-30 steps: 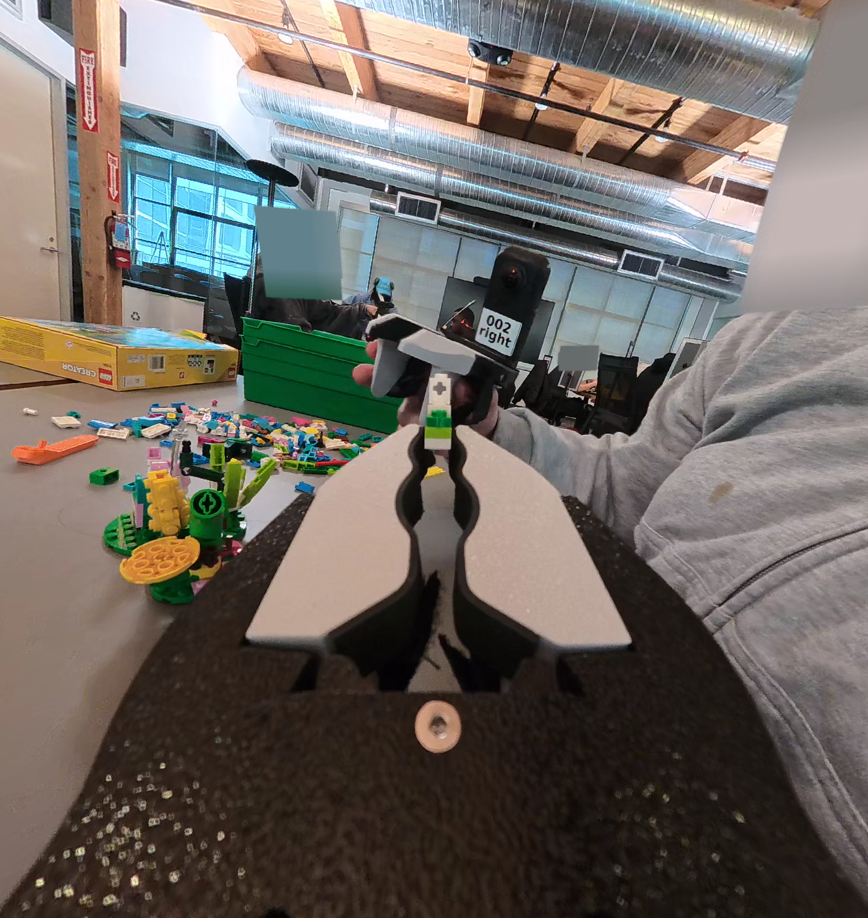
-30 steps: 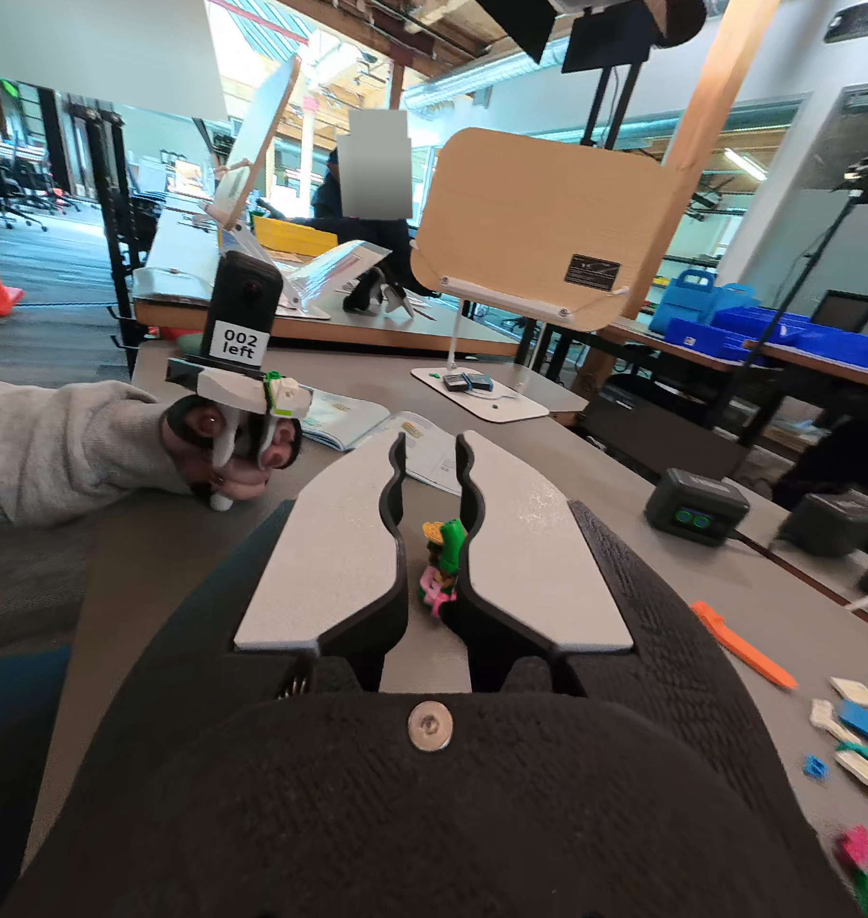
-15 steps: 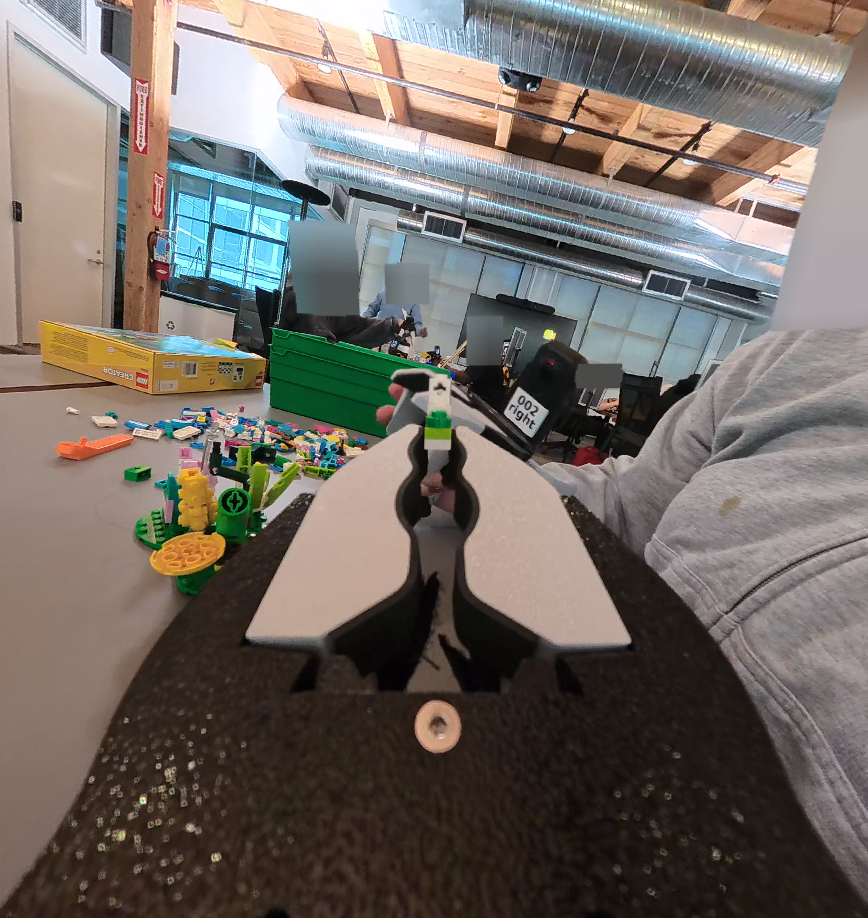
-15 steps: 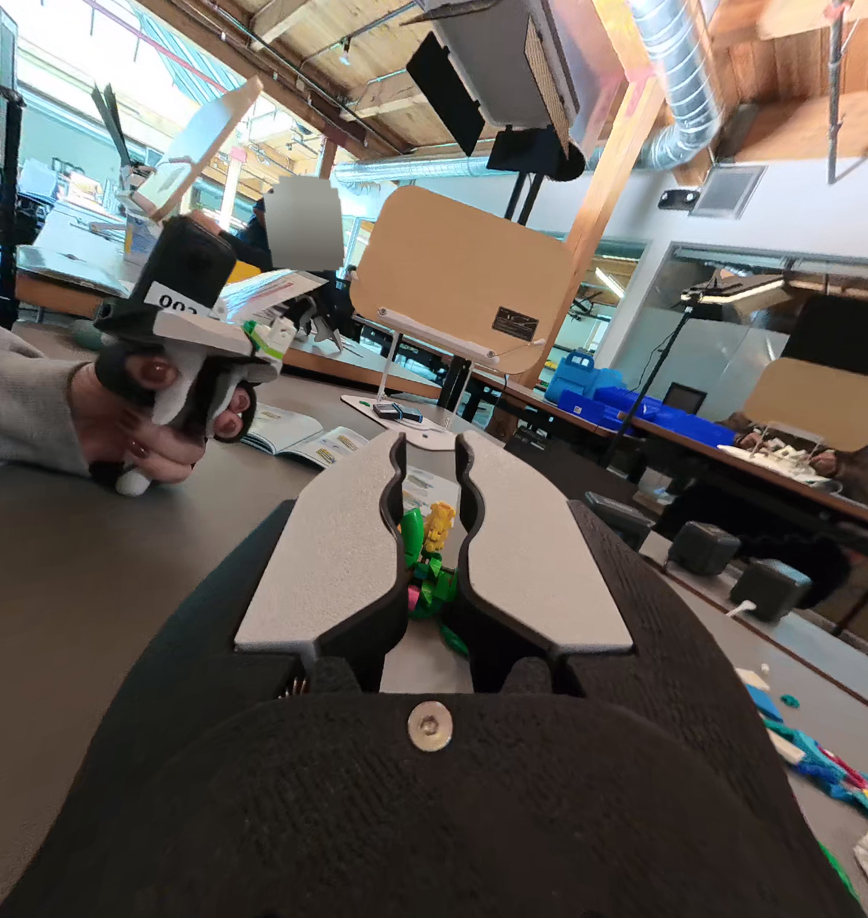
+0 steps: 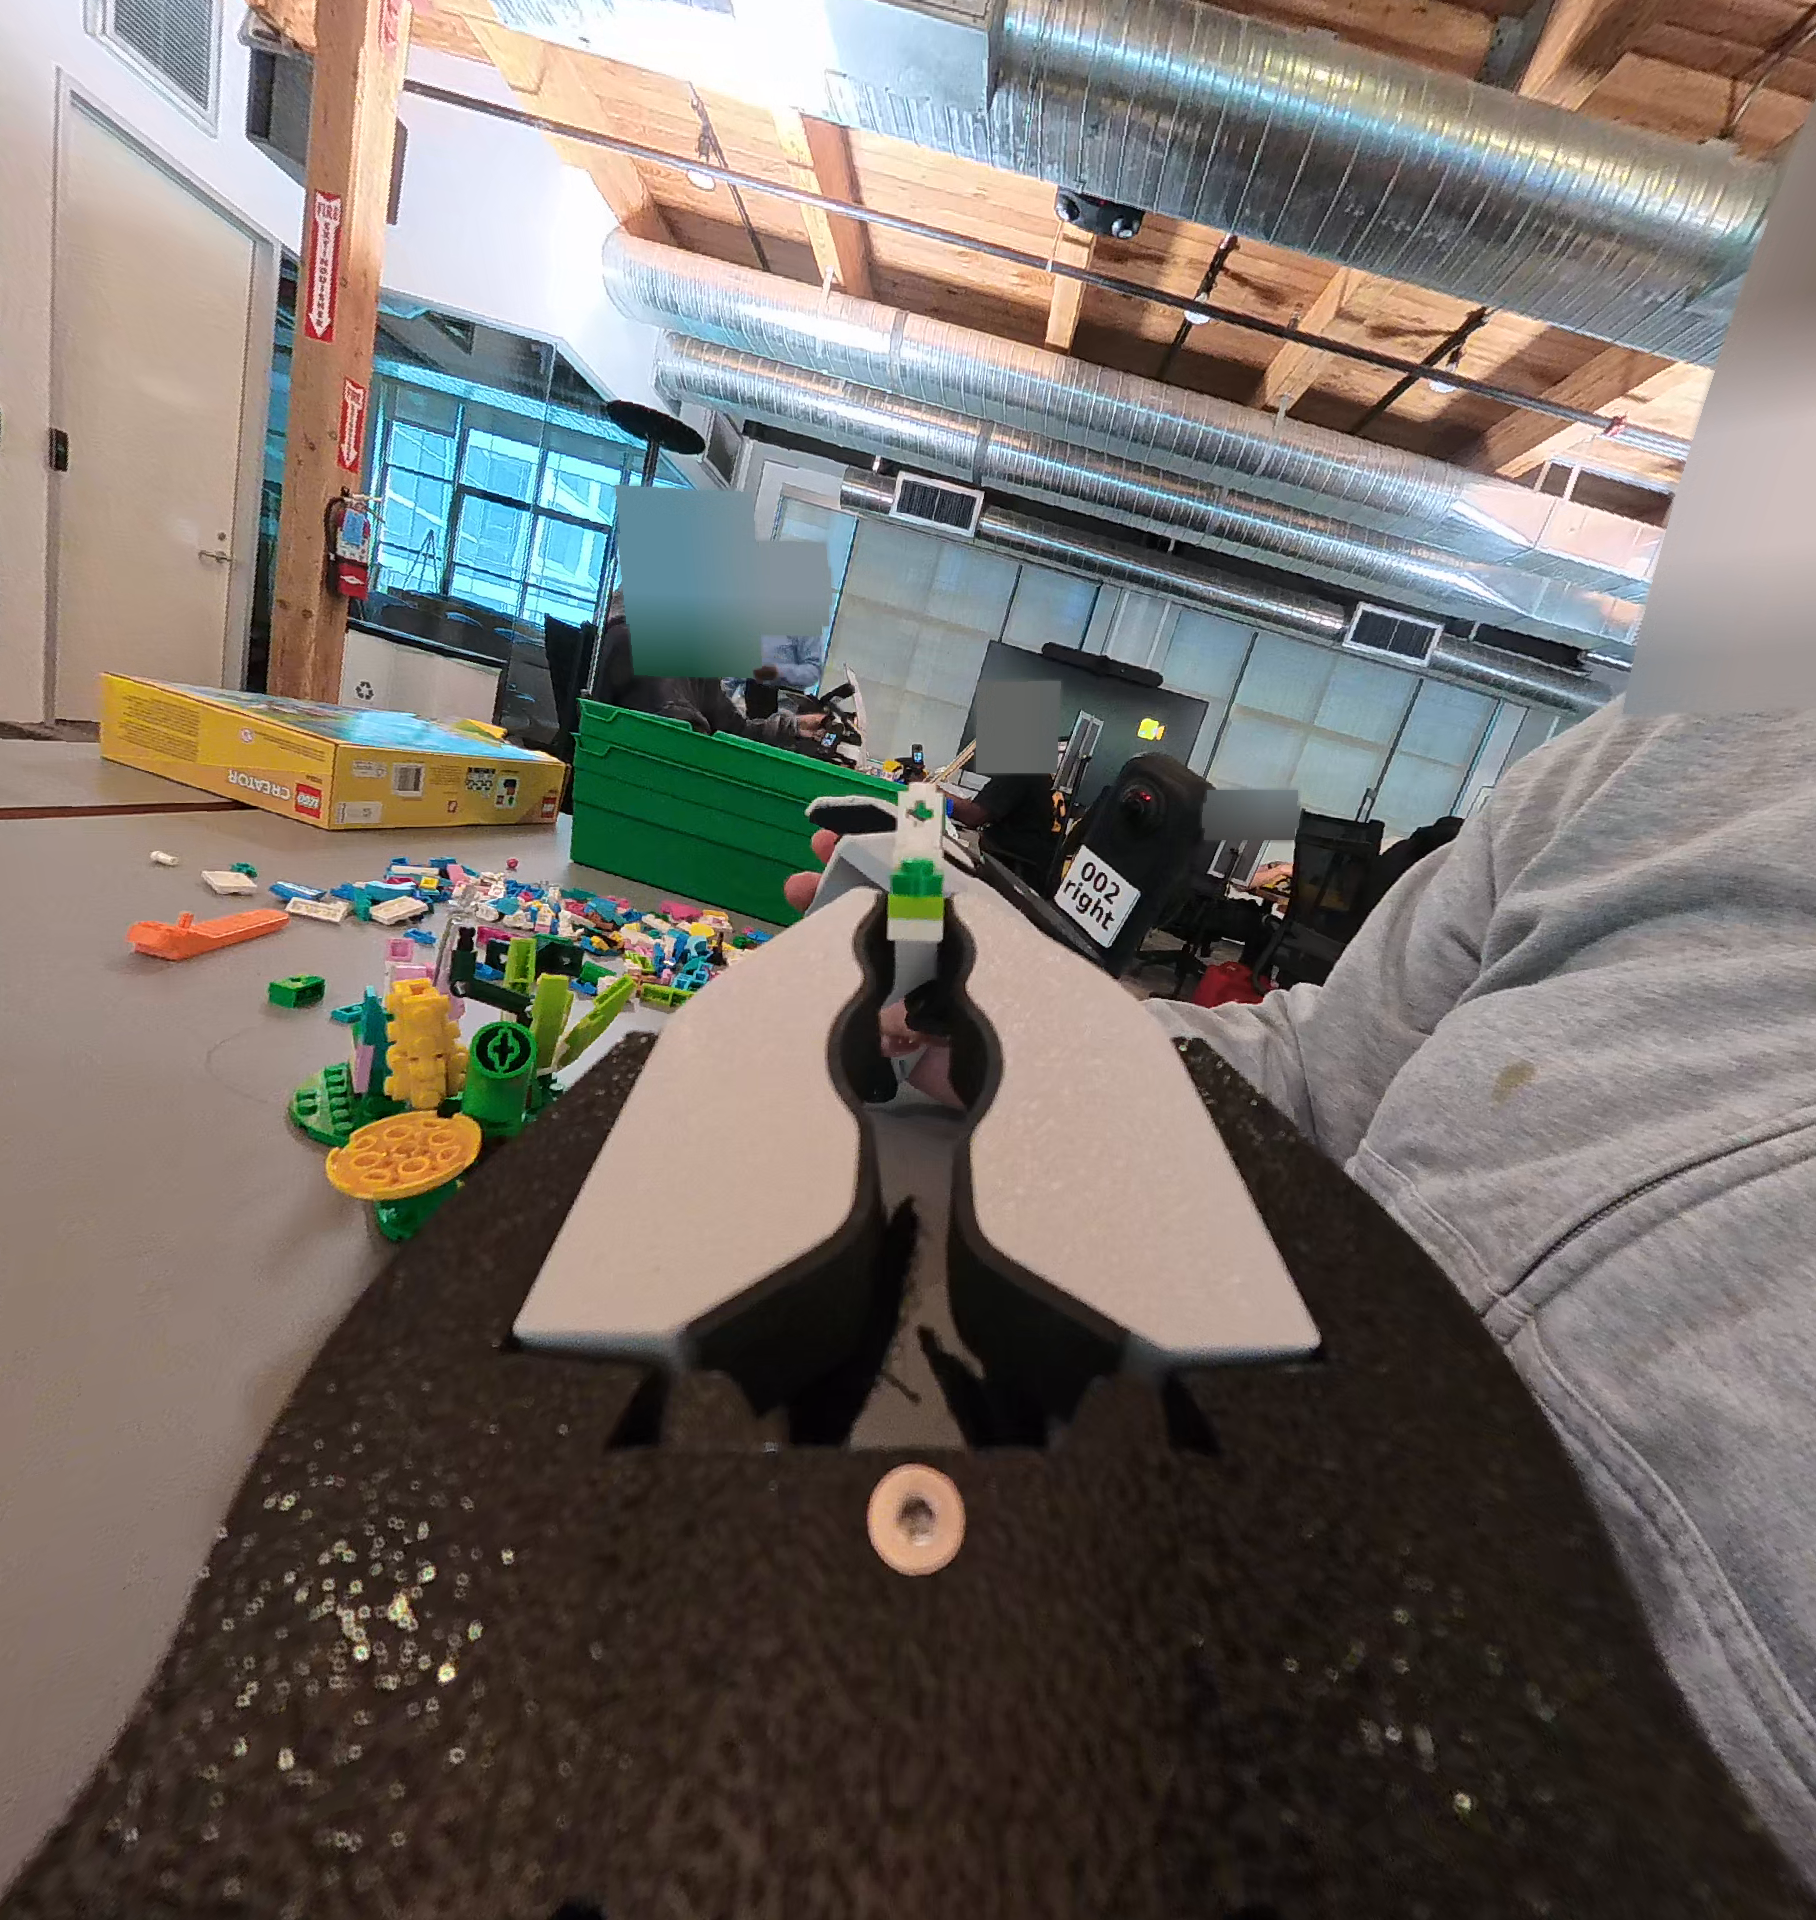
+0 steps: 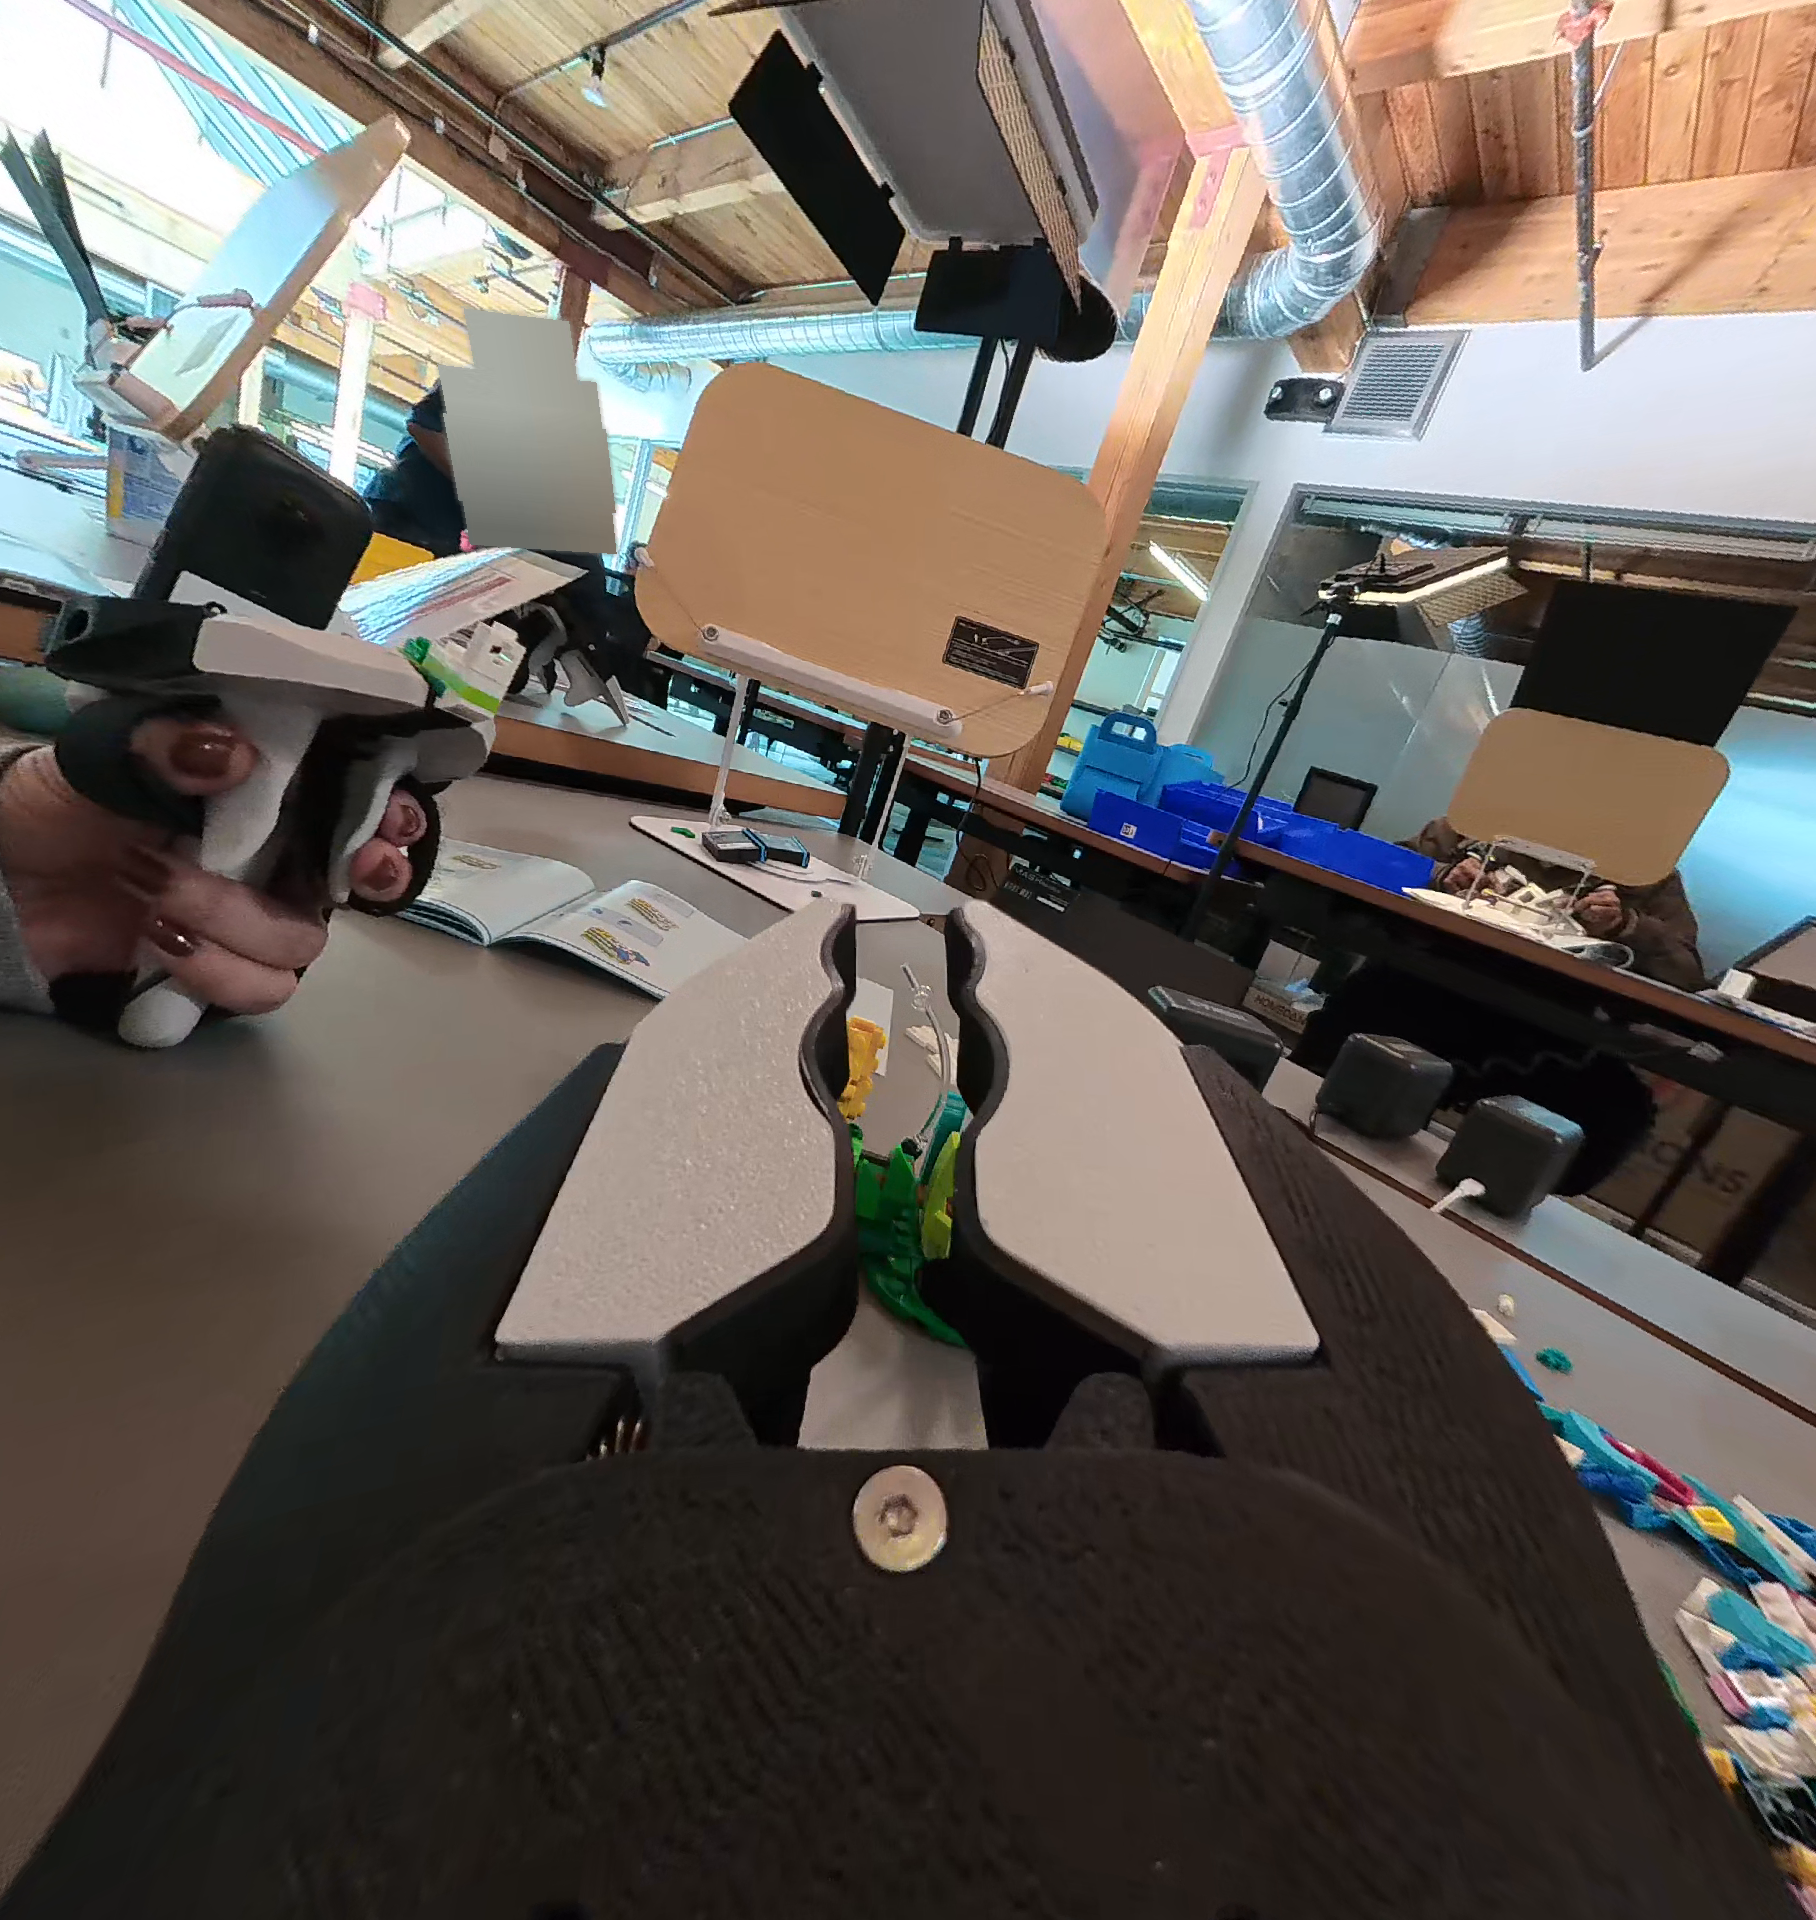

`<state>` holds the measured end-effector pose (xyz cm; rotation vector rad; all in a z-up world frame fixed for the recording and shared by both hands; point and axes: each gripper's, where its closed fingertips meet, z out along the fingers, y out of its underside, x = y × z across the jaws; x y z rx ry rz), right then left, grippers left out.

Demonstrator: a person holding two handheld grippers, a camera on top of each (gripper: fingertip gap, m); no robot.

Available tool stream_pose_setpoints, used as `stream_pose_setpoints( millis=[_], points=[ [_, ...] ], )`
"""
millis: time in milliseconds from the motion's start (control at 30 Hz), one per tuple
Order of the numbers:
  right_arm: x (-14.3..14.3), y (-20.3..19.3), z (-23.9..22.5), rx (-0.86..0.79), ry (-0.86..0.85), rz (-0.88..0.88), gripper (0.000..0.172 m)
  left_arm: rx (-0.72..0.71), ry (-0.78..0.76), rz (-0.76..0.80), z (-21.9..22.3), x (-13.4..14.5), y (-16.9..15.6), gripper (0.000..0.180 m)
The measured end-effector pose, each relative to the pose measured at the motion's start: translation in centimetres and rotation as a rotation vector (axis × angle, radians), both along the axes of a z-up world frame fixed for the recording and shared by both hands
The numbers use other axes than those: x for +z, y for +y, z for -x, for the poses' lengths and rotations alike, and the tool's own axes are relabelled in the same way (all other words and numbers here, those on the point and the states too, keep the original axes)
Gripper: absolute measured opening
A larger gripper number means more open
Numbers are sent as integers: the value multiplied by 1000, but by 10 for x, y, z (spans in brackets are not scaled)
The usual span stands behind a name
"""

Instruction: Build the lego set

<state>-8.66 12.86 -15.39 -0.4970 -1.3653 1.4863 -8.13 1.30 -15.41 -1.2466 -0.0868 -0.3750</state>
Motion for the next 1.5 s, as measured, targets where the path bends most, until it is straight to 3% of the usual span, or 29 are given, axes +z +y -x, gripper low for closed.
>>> stream_pose_setpoints(
  millis=[1500],
  points=[
    [-3,12,7,-65,-69,36,11,8,-19,4,4,-1,1,8]
  ],
)
